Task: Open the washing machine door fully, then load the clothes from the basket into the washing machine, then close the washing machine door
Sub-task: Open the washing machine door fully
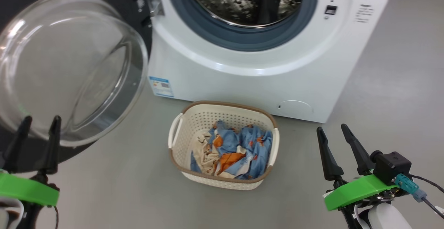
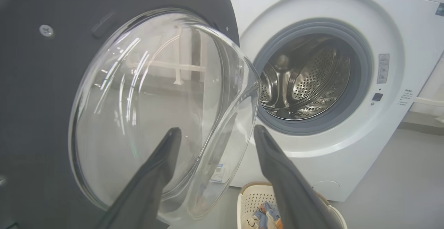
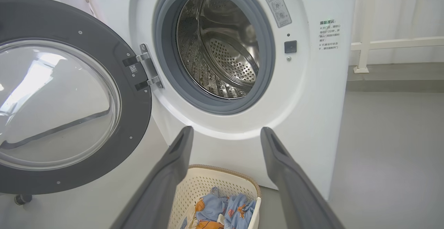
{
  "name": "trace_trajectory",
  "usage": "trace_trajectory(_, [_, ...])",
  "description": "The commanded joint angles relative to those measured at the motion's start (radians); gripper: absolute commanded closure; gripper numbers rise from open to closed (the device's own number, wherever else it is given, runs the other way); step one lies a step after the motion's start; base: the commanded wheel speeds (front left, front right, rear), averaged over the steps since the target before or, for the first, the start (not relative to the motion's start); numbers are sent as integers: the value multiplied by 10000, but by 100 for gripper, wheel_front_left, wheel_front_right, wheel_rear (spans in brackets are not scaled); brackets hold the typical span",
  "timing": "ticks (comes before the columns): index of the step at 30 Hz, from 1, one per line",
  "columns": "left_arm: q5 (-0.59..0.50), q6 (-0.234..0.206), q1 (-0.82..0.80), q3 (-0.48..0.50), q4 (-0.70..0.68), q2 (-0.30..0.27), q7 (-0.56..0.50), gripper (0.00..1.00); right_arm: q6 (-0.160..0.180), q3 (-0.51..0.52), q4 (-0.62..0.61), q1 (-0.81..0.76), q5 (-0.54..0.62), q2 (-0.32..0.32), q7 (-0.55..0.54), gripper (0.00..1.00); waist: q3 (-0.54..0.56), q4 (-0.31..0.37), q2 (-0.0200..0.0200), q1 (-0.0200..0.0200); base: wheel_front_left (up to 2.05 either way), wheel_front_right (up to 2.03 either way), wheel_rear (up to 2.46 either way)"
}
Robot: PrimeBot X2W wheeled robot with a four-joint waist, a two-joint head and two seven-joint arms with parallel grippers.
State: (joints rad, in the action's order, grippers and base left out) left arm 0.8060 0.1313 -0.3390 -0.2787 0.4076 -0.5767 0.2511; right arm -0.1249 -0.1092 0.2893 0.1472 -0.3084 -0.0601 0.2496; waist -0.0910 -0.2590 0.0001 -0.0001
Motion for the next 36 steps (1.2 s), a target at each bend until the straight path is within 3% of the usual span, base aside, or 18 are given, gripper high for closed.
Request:
trace_trajectory(1, [-178,-68,-13,610,-378,-356,106,0,-58,-296,-328,-37,6,-41,122,0,189,507,-1,1,0,0,0])
trace_trajectory(19, [-1045,-166,1620,1922,-1436,921,107,0,-58,-533,-847,-227,0,-435,122,0,408,2560,-1,1,0,0,0])
trace_trajectory(36, [-1867,-170,2482,2504,-1884,1932,107,0,-58,-554,-1101,-341,-97,-862,122,0,777,3491,-1,1,0,0,0])
